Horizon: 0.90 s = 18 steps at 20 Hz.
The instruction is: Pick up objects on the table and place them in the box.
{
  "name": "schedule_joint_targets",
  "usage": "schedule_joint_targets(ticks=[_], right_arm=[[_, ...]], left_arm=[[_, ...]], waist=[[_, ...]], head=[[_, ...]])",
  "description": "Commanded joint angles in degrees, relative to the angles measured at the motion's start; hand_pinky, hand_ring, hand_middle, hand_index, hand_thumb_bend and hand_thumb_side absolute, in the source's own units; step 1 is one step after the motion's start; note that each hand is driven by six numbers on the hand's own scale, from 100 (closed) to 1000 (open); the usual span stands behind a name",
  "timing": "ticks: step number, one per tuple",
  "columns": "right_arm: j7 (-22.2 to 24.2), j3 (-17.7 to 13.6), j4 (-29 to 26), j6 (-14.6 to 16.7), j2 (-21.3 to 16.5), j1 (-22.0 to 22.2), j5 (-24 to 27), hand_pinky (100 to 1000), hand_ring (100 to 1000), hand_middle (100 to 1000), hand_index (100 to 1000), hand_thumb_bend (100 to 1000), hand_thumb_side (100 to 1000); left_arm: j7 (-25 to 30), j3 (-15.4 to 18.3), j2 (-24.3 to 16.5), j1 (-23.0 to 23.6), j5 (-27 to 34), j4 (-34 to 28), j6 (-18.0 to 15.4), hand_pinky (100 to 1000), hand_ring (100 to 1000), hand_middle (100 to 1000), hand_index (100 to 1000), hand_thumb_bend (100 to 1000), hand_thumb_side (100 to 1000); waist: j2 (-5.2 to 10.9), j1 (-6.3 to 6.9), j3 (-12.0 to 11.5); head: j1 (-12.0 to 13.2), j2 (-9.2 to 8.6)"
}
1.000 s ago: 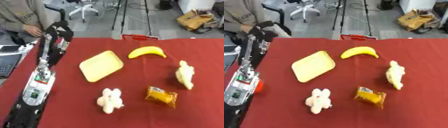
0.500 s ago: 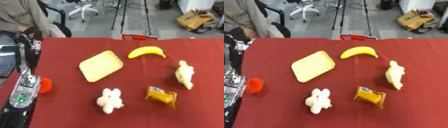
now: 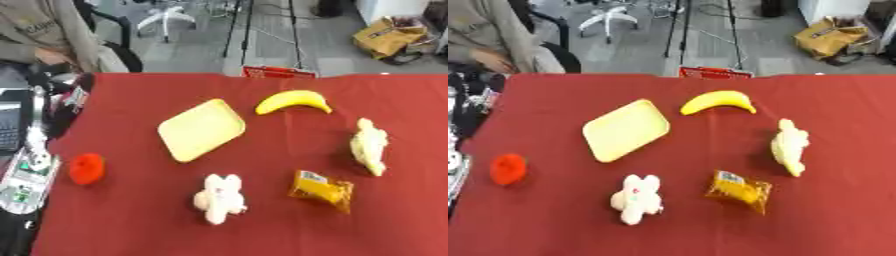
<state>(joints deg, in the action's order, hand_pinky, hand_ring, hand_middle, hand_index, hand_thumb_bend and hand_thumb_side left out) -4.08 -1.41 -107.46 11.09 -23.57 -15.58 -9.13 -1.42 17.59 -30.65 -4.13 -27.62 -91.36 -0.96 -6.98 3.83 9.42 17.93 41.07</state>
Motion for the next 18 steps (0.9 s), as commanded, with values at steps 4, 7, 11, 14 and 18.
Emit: schedule_joint_targets(ticks=[4,7,11,14,18], right_arm=[[-0.1,-0.5,-0.4,0.1,-1.8,-0.4,-0.5,751,681,846,943,395,826],[-0.1,-0.6,-0.3,0.1,-1.9,-0.4,-0.6,751,681,846,943,395,826],[-0.2,-0.8,-0.3,0.1,-2.1,-0.2,-0.7,751,681,846,943,395,827],[-0.4,-0.9,-0.2,0.0,-2.1,-0.1,-0.7,751,680,846,943,395,827],[-0.4,-0.9,-0.1,0.1,-2.1,0.1,-0.7,751,680,846,943,395,827]], left_arm=[[29.4,-0.7,-6.6,1.3,-18.0,-4.0,4.1,777,726,765,842,928,618],[38.6,0.0,-6.6,2.4,-24.7,-5.2,6.9,774,745,774,842,984,576],[47.2,1.3,-6.4,2.9,-30.3,-7.0,9.3,764,751,767,825,1000,529],[50.3,2.1,-6.5,3.5,-33.6,-8.4,10.5,766,762,780,837,1000,451],[51.4,3.5,-5.7,4.4,-38.1,-8.7,12.8,768,763,782,846,1000,532]], waist=[[2.08,0.94,0.0],[2.03,1.0,0.2],[2.09,1.04,0.1],[2.24,1.16,-0.1],[2.42,1.17,-0.4]], head=[[0.5,0.65],[0.3,0.44],[0.2,0.56],[0.1,0.56],[0.0,0.45]])
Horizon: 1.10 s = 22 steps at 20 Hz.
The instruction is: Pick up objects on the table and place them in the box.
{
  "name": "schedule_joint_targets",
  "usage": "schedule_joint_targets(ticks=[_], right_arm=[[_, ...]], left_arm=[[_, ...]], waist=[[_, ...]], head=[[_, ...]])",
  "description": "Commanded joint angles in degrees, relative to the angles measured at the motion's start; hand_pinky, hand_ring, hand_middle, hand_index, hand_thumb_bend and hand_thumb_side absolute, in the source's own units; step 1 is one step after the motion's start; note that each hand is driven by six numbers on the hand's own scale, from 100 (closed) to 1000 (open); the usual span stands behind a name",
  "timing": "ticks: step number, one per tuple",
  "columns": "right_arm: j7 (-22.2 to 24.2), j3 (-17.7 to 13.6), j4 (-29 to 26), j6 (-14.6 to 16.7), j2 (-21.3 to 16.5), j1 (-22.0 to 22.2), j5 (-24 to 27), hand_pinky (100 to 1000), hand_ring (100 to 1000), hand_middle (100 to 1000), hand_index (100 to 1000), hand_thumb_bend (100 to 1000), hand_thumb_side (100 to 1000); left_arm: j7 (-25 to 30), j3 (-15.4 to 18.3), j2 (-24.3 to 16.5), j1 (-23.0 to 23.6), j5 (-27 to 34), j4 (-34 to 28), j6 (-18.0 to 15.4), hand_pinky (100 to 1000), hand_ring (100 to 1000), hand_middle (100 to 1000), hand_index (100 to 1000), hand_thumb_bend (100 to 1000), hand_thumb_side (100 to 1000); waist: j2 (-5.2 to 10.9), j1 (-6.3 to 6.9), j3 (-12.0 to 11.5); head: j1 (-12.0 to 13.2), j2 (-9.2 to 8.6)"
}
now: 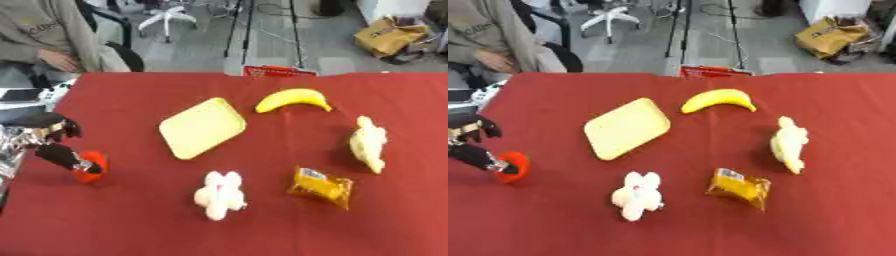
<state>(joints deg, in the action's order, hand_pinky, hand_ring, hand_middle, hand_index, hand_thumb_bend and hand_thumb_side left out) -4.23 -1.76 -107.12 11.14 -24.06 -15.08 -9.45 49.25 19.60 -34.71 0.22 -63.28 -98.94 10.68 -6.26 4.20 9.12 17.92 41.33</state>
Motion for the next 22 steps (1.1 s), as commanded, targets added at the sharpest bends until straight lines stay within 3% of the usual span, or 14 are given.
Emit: schedule_joint_targets(ticks=[1,3,11,22], right_arm=[[-0.2,-0.5,-0.5,0.0,-1.6,-0.5,-0.4,751,680,846,943,395,827],[-0.2,-0.5,-0.5,0.0,-1.6,-0.5,-0.4,751,681,846,943,395,827],[-0.1,-0.5,-0.5,0.1,-1.3,-0.6,-0.3,751,680,846,943,394,829],[-0.1,-0.4,-0.5,0.1,-1.3,-0.7,-0.2,751,680,846,944,395,829]], left_arm=[[0.7,1.6,-1.3,0.1,-3.0,-1.1,1.6,768,762,782,847,1000,534],[0.1,1.9,-0.3,-0.1,-2.9,-0.5,2.2,766,748,775,849,926,549],[-4.5,1.3,1.7,-3.1,1.3,8.4,2.3,763,738,772,846,859,538],[-3.8,-0.6,1.5,-6.2,0.7,15.7,0.9,754,734,765,841,853,522]], waist=[[1.73,0.78,-0.1],[1.77,0.7,-0.1],[1.56,0.38,0.2],[1.35,0.41,0.7]], head=[[0.0,0.21],[0.1,0.1],[0.9,-0.29],[1.4,-0.37]])
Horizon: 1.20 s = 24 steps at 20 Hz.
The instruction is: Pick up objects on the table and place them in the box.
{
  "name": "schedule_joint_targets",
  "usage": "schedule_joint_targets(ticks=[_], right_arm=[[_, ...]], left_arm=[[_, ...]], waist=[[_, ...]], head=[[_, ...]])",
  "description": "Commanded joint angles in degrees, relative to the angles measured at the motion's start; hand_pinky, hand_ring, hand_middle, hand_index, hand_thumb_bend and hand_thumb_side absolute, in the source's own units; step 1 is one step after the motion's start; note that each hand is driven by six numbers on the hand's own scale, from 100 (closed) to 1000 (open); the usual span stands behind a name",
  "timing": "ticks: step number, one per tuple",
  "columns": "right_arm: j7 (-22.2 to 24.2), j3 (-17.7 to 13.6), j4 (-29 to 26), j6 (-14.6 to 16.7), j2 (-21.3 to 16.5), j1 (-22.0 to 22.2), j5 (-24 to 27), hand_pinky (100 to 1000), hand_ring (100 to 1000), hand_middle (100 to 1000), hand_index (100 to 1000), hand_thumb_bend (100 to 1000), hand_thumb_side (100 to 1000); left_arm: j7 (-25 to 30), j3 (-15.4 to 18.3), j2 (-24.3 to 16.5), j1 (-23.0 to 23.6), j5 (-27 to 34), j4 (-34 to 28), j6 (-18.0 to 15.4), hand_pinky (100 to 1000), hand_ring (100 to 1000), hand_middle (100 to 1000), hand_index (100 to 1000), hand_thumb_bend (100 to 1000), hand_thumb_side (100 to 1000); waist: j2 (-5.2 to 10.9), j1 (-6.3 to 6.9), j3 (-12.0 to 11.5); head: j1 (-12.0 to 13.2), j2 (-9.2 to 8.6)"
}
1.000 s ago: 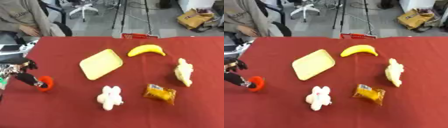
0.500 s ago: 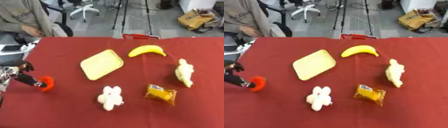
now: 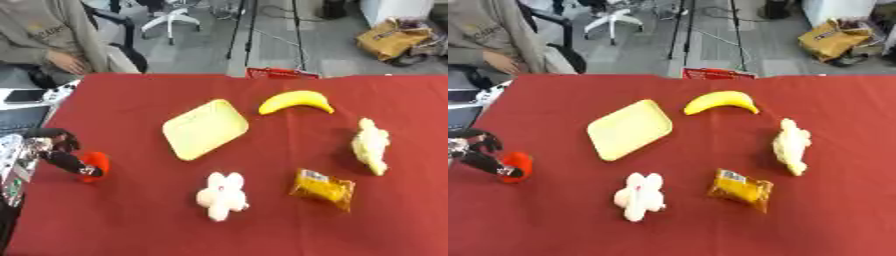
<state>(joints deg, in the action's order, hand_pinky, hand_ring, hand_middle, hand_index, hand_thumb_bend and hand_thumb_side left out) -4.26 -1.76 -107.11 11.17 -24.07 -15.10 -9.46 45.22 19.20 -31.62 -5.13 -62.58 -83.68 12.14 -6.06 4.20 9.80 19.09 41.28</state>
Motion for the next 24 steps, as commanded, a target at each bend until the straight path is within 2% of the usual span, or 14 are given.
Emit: schedule_joint_targets(ticks=[1,6,8,9,10,11,13,14,16,19,24], right_arm=[[-0.1,-0.4,-0.6,0.0,-1.3,-0.7,-0.2,751,679,846,944,395,829],[-0.1,-0.4,-0.5,0.0,-1.2,-0.8,-0.1,751,679,846,944,394,831],[0.0,-0.4,-0.5,0.1,-1.2,-0.8,-0.1,751,679,847,944,394,832],[0.0,-0.4,-0.5,0.1,-1.2,-0.8,-0.1,751,679,847,944,393,831],[0.0,-0.4,-0.5,0.1,-1.2,-0.8,-0.1,751,679,847,944,393,831],[-0.1,-0.4,-0.5,0.1,-1.2,-0.8,-0.1,751,679,847,944,393,832],[0.0,-0.4,-0.5,0.1,-1.2,-0.8,-0.1,751,679,847,944,393,832],[0.0,-0.4,-0.5,0.1,-1.2,-0.8,-0.1,751,679,847,944,393,832],[0.0,-0.4,-0.5,0.1,-1.2,-0.8,-0.1,751,679,847,944,393,832],[-0.1,-0.4,-0.5,0.1,-1.2,-0.8,-0.1,751,679,847,944,393,832],[0.1,-0.2,-0.4,0.1,-1.1,-0.7,0.0,751,679,847,944,393,832]], left_arm=[[0.4,-0.4,-1.6,-0.8,0.1,0.8,-0.8,749,727,760,839,850,520],[0.0,-1.3,-0.7,-0.5,0.7,1.7,-1.8,706,683,741,829,823,498],[-1.0,-1.7,-0.4,-0.4,0.8,2.1,-2.1,664,635,718,811,781,468],[-1.6,-1.8,-0.3,-0.3,0.8,2.3,-2.2,624,590,685,786,721,443],[-2.4,-2.0,-0.2,-0.4,0.8,2.4,-2.3,624,590,685,786,721,443],[-3.2,-2.1,-0.1,-0.4,0.8,2.5,-2.3,552,513,605,714,591,385],[-5.6,-2.3,0.1,-0.8,0.5,2.8,-2.0,498,463,544,653,495,351],[-6.7,-2.5,0.2,-1.2,0.5,2.9,-1.9,473,435,515,618,420,335],[-8.6,-2.6,0.2,-1.9,0.7,2.7,-1.9,462,412,495,593,327,325],[-10.1,-2.7,0.3,-2.6,1.2,2.2,-1.8,462,408,492,591,288,330],[-13.4,-3.5,0.9,-10.9,3.3,-4.6,-3.7,462,403,492,607,358,387]], waist=[[1.14,0.42,0.1],[1.1,0.47,0.1],[1.08,0.49,0.2],[1.07,0.49,0.2],[1.06,0.49,0.2],[1.06,0.49,0.2],[1.05,0.46,0.3],[1.05,0.45,0.3],[1.04,0.42,0.3],[1.05,0.4,0.3],[1.36,0.25,0.3]], head=[[0.3,-0.36],[0.4,-0.45],[0.3,-0.48],[0.3,-0.49],[0.4,-0.52],[0.4,-0.54],[0.4,-0.62],[0.5,-0.68],[0.4,-0.75],[0.3,-0.77],[0.3,-0.76]])
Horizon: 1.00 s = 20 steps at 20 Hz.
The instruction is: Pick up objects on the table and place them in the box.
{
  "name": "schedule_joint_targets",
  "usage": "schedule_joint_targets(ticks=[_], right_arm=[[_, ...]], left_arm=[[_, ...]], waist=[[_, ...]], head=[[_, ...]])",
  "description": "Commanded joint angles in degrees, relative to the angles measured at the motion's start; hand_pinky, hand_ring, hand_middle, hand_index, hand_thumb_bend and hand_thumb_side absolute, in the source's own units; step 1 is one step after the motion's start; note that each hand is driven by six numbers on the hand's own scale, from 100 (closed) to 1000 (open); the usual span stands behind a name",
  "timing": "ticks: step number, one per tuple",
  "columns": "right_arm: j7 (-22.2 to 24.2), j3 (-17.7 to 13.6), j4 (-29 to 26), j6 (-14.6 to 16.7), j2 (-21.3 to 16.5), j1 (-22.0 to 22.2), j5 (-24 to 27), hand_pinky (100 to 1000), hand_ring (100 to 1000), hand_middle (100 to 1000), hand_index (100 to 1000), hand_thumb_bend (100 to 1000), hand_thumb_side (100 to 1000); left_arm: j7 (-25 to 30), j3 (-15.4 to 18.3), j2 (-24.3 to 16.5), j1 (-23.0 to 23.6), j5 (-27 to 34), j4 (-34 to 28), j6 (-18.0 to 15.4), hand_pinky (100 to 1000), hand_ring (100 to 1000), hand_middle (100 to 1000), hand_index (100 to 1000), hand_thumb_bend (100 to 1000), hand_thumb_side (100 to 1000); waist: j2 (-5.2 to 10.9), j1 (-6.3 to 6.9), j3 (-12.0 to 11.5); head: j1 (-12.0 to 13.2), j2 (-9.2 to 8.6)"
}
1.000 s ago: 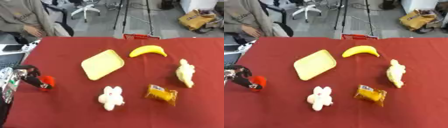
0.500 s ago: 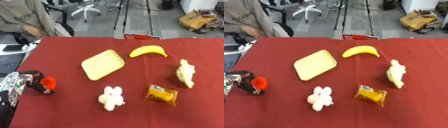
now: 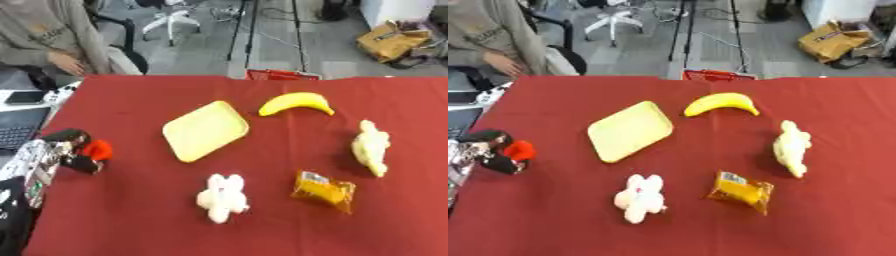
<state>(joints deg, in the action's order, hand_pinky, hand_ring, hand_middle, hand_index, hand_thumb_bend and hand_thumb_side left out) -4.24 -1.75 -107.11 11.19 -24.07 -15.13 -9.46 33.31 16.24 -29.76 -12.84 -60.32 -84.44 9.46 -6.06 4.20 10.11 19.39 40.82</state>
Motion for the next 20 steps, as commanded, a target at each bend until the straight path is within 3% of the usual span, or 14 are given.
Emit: schedule_joint_targets(ticks=[1,6,12,16,20], right_arm=[[0.1,-0.2,-0.4,0.1,-1.1,-0.7,0.1,751,679,847,944,393,832],[0.5,0.2,-0.5,0.2,-0.6,-1.2,0.4,751,679,847,944,393,832],[0.7,0.3,-0.5,0.2,-0.5,-1.6,0.6,751,679,847,944,394,831],[0.7,0.3,-0.5,0.2,-0.5,-1.5,0.6,751,679,847,945,393,833],[0.8,0.3,-0.5,0.2,-0.4,-1.5,0.6,751,679,847,944,393,833]], left_arm=[[-1.8,-1.2,-0.6,-4.9,1.5,-4.7,-1.6,462,403,492,607,358,387],[-0.7,-7.3,2.4,-13.5,1.4,-5.8,-6.0,474,409,500,614,369,400],[4.5,-13.4,1.8,-16.1,-1.8,0.0,-10.5,505,446,519,622,395,389],[5.4,-14.4,0.9,-15.9,-4.2,4.1,-11.4,511,447,517,619,424,394],[1.2,-13.9,1.3,-16.2,-7.7,9.2,-9.3,526,454,524,627,461,418]], waist=[[1.39,0.21,-0.1],[1.35,-0.41,0.5],[1.11,-0.5,1.3],[1.13,-0.43,1.4],[1.17,-0.55,1.3]], head=[[-0.1,-0.33],[0.3,-1.05],[0.4,-1.41],[0.4,-1.48],[0.4,-1.71]])
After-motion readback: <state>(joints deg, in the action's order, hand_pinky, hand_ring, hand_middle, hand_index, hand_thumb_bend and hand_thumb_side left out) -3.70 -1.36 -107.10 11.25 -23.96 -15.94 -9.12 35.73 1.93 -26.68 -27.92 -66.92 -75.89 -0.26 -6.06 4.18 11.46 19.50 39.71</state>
